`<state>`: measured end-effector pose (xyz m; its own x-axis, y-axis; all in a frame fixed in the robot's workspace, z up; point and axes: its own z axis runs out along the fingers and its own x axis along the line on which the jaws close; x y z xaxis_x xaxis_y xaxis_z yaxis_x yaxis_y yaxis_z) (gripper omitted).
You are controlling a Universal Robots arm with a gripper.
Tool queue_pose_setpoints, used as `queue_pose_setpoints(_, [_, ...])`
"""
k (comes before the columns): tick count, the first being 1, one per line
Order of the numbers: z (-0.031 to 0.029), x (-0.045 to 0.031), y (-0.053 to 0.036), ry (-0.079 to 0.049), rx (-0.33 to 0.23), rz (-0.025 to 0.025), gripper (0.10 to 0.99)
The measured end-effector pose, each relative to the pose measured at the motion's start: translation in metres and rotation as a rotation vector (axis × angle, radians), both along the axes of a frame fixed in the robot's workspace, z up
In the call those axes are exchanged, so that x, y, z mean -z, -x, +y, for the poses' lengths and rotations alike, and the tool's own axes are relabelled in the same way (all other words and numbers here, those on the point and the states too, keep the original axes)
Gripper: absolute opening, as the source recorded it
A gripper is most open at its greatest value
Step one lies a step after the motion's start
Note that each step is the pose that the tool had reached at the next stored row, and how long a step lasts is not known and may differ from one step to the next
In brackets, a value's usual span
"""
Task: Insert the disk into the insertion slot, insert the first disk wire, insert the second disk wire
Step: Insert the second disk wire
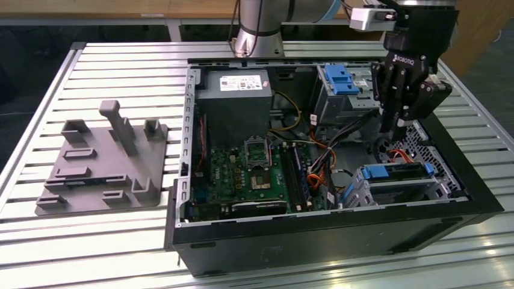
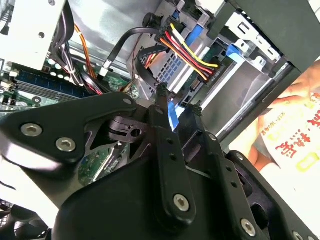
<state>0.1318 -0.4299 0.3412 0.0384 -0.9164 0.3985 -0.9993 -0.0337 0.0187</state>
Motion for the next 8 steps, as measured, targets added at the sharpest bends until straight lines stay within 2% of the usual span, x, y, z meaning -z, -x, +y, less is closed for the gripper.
queue_pose_setpoints(3, [0.0001,0.0,0.0003,0.003,0.0,-0.0005,0.345])
queue_pose_setpoints(8, [0.002,0.0002,0.0004,0.011,0.002,-0.0046,0.345])
